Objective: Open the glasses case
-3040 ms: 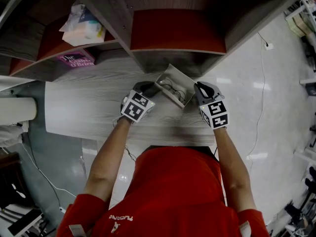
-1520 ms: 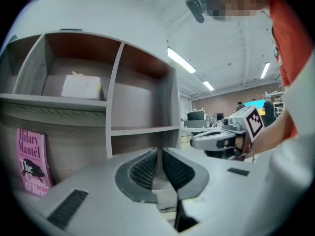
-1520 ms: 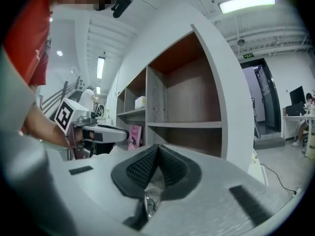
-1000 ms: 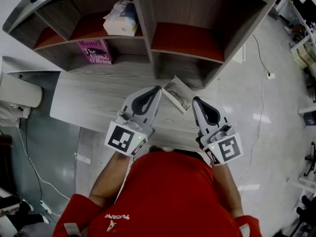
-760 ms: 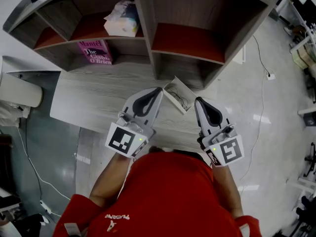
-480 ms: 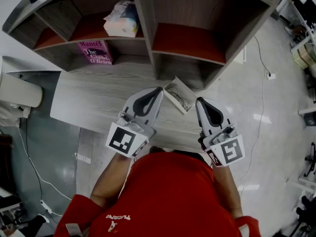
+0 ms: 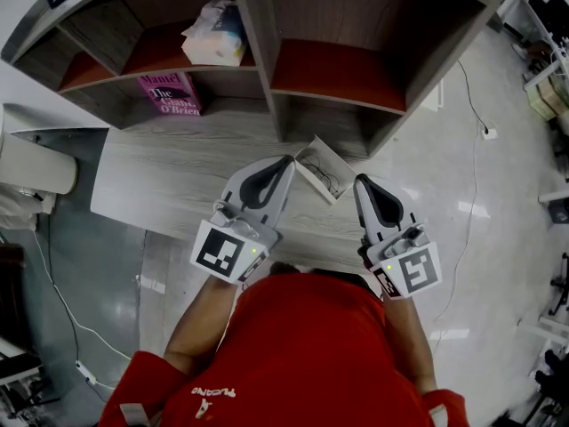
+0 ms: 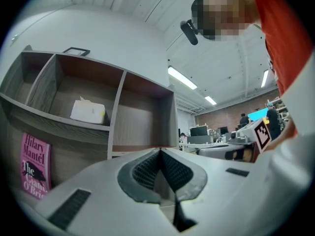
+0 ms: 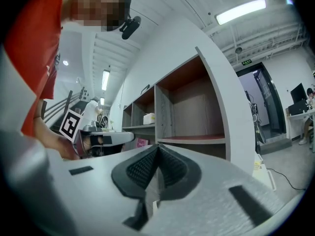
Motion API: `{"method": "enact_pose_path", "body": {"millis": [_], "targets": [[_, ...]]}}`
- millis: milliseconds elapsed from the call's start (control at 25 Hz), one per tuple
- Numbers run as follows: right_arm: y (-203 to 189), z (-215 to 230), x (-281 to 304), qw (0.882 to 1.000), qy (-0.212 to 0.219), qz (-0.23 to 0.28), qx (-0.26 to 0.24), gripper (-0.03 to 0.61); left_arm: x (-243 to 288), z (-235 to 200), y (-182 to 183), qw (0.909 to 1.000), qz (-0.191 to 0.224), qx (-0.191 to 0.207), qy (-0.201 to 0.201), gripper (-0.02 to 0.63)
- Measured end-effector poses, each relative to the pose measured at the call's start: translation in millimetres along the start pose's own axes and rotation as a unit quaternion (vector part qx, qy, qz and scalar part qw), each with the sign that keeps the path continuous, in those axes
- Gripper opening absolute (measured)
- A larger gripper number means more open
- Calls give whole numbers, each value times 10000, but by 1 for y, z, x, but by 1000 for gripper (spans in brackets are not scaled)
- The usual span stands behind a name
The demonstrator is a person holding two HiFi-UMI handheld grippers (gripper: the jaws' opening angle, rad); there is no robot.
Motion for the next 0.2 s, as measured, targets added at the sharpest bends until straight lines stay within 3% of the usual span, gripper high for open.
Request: {"method": "enact_pose_path", "body": {"millis": [200], "targets": [[-2,2,-2,10000,-16,-5,10,3,1,1,0,10000,3,8,2,9]]}}
Point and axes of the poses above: the fingertips, and each gripper's own axes: x forward along the fingers, z to its right, y out of its top, the point moved 5 cm from there along -x, backward along the fingers, and after that the axes turned 9 degrees about -x, right-handed, at the moved point
